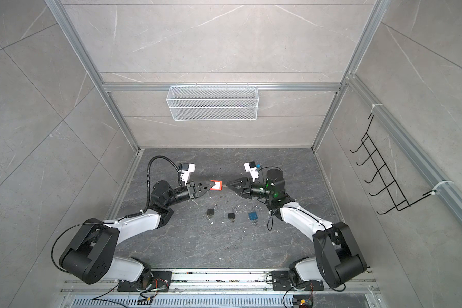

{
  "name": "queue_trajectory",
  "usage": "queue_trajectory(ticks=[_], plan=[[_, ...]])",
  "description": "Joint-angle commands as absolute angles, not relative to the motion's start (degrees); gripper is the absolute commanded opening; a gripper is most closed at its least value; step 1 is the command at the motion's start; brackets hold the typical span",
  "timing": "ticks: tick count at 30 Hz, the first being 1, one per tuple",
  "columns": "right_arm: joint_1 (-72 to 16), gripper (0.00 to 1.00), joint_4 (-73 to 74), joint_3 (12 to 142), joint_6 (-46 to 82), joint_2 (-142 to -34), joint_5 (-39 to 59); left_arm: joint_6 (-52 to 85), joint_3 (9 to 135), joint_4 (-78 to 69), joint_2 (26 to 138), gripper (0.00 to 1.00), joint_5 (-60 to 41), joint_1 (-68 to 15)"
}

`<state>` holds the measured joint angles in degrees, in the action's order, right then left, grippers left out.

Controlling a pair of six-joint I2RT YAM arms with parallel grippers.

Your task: Lock with the key

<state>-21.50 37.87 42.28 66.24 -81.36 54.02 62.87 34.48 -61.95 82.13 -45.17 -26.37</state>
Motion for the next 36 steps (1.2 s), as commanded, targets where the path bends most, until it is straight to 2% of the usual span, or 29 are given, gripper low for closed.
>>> queue_trajectory(ticks=[1, 20, 36], plan=[[-21.4, 0.42, 48.71, 41.76, 73.73, -82.77, 54.94, 63.17, 36.21, -66.46, 81.74, 0.0, -45.44, -26.54], [-23.24, 0.37, 48.34, 41.57, 73.66, -84.66, 56.61, 61.05, 37.55, -62.83, 81.65, 0.0, -45.39, -26.63], [-23.63, 0.22, 48.47, 40.95, 72.57, -83.56, 57.42, 60.73, 38.21, -60.65, 81.48, 0.0, -45.7, -26.61]])
